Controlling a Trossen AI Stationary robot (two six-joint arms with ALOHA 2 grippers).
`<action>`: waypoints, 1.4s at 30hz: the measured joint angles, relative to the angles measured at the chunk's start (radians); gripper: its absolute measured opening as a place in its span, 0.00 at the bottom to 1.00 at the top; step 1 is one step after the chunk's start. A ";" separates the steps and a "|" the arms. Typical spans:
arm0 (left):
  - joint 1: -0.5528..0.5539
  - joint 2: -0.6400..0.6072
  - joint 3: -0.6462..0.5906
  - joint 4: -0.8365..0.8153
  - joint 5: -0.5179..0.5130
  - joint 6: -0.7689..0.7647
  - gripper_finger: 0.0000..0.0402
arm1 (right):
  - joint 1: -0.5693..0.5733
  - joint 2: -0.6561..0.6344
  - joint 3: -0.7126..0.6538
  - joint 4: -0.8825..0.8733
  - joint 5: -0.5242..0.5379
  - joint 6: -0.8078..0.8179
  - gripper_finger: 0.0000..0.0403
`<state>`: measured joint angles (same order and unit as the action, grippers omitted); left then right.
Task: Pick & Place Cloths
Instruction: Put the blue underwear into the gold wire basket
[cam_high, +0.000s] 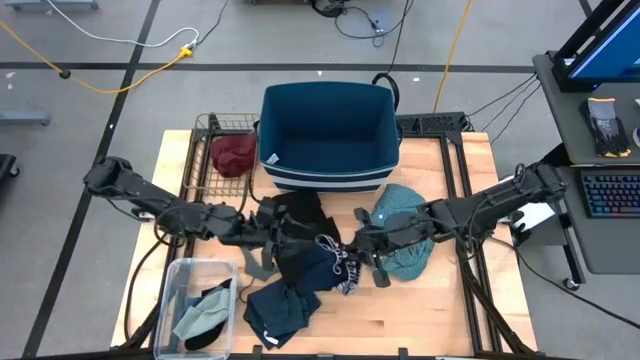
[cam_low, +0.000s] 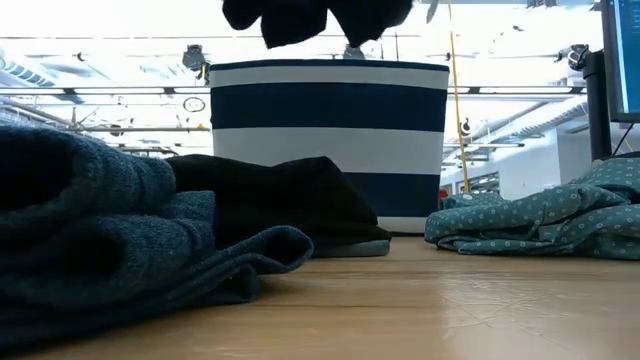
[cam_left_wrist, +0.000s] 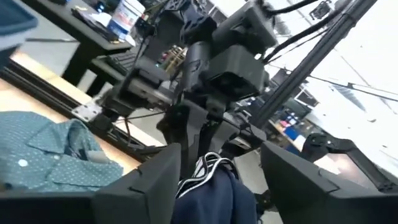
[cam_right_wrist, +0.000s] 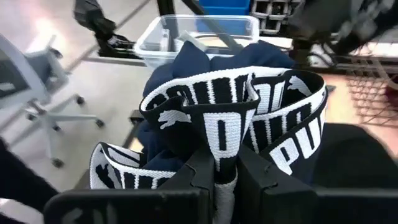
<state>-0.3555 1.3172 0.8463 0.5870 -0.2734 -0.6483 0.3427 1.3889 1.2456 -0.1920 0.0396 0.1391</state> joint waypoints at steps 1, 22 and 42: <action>0.006 0.007 0.000 0.007 0.013 -0.009 0.58 | -0.002 0.013 0.027 -0.022 0.012 -0.014 0.05; 0.019 0.057 0.080 -0.142 0.120 -0.084 0.66 | -0.002 0.140 0.272 -0.193 0.210 -0.076 0.05; 0.020 0.055 0.080 -0.151 0.166 -0.088 0.66 | -0.020 0.140 0.272 -0.118 0.358 -0.072 0.05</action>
<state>-0.3351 1.3724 0.9260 0.4365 -0.1073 -0.7364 0.3223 1.5288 1.5173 -0.3103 0.3981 0.0669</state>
